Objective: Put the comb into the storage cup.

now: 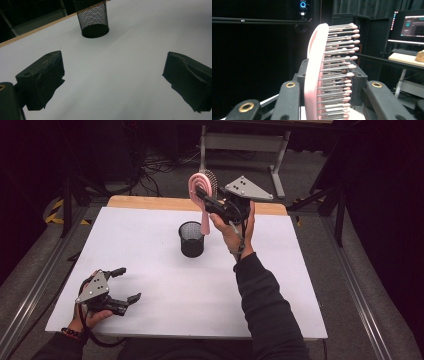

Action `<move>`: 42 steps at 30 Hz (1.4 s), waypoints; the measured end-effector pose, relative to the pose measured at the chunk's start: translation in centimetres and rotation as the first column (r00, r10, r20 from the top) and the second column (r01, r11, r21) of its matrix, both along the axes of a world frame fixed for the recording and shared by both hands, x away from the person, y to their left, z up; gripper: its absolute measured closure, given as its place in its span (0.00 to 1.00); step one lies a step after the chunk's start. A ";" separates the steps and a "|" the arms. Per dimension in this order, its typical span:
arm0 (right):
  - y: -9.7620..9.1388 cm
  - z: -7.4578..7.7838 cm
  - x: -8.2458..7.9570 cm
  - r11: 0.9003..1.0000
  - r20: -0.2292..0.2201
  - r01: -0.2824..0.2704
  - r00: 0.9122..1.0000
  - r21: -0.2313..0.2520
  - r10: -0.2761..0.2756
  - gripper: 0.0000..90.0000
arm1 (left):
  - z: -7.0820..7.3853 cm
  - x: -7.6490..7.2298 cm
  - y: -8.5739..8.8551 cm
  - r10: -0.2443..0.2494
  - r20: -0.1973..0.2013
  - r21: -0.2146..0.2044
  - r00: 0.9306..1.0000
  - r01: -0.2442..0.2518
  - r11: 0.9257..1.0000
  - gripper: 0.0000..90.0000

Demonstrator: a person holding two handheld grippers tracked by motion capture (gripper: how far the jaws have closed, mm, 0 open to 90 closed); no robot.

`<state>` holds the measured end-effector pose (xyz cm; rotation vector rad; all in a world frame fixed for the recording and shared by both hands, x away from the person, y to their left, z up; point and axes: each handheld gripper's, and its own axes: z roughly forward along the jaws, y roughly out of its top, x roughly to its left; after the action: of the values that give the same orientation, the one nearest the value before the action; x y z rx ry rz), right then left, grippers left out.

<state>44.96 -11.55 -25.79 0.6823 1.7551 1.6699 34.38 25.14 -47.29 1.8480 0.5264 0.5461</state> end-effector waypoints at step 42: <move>2.2 -6.0 4.7 0.999 -0.150 -0.009 0.989 0.045 0.016 0.69 | -0.1 0.0 -0.1 -0.016 -0.014 0.013 1.000 0.017 1.000 0.05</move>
<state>49.66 -9.33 -31.78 0.8385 1.8342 1.7087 34.40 25.06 -47.38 1.8678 0.5175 0.5272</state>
